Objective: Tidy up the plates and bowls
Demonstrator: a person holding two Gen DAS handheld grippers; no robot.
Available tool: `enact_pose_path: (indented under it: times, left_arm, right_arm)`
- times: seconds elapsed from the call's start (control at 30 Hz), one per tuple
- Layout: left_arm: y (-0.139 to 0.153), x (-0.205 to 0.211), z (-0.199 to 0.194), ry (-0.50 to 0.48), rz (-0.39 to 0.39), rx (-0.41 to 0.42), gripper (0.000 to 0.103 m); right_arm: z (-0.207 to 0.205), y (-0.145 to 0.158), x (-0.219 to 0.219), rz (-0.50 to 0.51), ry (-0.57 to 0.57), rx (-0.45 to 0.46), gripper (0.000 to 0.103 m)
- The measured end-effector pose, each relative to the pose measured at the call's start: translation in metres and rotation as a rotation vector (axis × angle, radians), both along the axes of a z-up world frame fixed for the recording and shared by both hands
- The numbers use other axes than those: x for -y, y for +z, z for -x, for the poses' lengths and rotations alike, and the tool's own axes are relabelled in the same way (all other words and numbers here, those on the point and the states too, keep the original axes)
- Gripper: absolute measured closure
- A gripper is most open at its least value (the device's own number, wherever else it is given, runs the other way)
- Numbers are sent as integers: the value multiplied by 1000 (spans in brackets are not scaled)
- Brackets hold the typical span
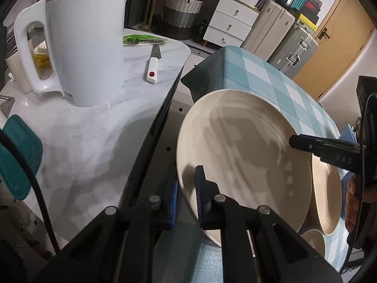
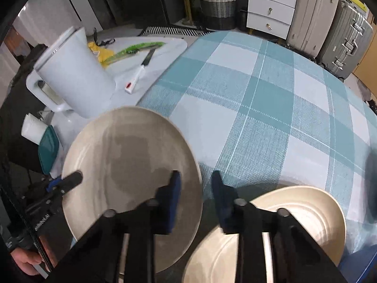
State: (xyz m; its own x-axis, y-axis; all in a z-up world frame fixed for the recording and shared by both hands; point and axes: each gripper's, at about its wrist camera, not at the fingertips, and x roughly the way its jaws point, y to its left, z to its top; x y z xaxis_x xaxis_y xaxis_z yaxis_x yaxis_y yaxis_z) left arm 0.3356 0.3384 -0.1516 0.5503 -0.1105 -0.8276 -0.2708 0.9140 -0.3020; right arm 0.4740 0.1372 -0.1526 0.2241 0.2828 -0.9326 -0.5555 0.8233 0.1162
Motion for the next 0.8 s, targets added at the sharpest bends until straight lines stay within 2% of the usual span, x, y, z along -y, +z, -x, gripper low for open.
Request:
enact_pose_path:
  times: [0.13,0.23,0.47,0.8]
  left_arm:
    - [-1,-3,1,2,25,6,93]
    - [-1,-1,2,3,17,8,93]
    - [-3,-6,4,17,34,-11,93]
    - [22,-17,17,56,26,2,93]
  right_arm:
    - [3,-6,-3,26,3,-8,82]
    - [2,-6,-1,21,-11,-6,89]
    - [4,1,1,-10,-11,-26,92]
    - [15,33,-7,-82,0,-10,95]
